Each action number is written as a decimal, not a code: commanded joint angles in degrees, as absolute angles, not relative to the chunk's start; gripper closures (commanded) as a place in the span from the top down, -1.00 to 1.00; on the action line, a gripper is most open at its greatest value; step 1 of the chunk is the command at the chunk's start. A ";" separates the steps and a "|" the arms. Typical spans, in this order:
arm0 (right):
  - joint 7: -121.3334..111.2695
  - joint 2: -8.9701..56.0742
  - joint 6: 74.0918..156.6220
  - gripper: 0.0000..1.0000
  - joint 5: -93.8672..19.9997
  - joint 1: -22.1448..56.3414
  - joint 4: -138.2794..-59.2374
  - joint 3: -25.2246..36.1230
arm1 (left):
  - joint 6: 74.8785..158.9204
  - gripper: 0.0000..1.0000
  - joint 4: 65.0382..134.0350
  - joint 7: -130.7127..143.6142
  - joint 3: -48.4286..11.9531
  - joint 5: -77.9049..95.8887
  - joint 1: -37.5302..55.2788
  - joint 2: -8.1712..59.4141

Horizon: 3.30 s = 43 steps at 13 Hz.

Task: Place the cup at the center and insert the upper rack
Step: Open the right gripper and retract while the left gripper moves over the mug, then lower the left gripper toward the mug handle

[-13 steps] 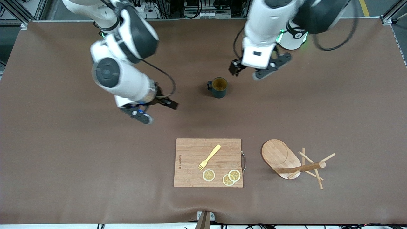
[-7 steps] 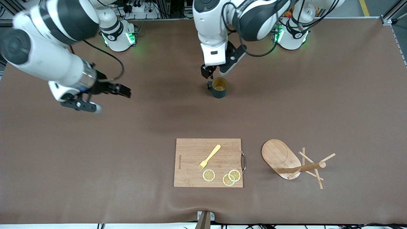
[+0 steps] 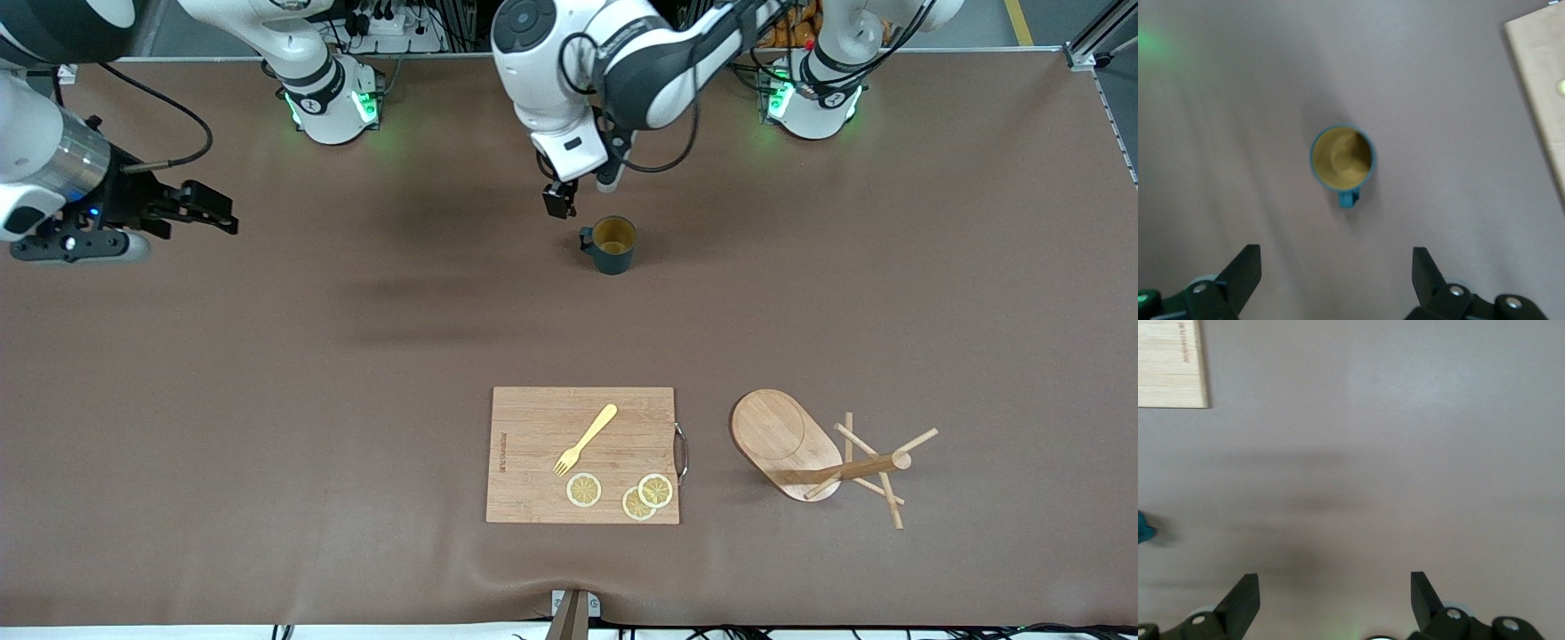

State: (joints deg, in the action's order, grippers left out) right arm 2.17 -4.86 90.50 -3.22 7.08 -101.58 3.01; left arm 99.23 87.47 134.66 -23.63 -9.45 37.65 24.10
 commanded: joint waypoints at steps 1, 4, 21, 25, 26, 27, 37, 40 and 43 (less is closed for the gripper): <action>0.27 -8.17 90.97 1.00 0.35 5.64 -103.45 2.02 | 100.02 1.00 87.45 143.50 -23.38 -10.72 39.46 27.15; -5.50 -9.58 90.70 1.00 0.44 1.43 -103.45 2.02 | 104.31 1.00 91.31 150.28 -23.38 -10.72 41.92 27.33; -11.25 -9.49 92.63 1.00 -2.73 -5.10 -105.12 1.85 | 109.70 0.55 88.52 160.05 -21.19 -31.45 51.75 41.39; -10.72 -9.05 93.95 1.00 0.00 -4.83 -105.21 1.49 | 105.22 0.55 82.19 159.70 -15.57 -31.99 57.46 45.43; -10.55 -8.88 94.04 1.00 0.00 -4.92 -105.21 1.49 | 103.81 0.55 81.39 158.57 -13.64 -32.25 59.57 45.79; -9.42 -8.79 93.96 1.00 0.00 -4.83 -105.21 1.41 | 102.93 0.55 81.04 157.60 -12.23 -32.26 61.07 46.14; -4.48 -10.54 90.18 1.00 -0.97 -3.87 -104.24 1.93 | 96.34 0.56 75.67 152.85 -8.26 -34.19 65.92 51.50; -4.57 -10.72 90.18 1.00 -1.14 -3.96 -104.24 2.28 | 94.40 0.57 75.67 152.14 -8.26 -34.19 66.35 52.29; -4.57 -11.43 89.83 1.00 -1.14 -3.87 -104.24 2.29 | 93.17 0.58 75.67 151.61 -8.26 -34.28 66.36 53.08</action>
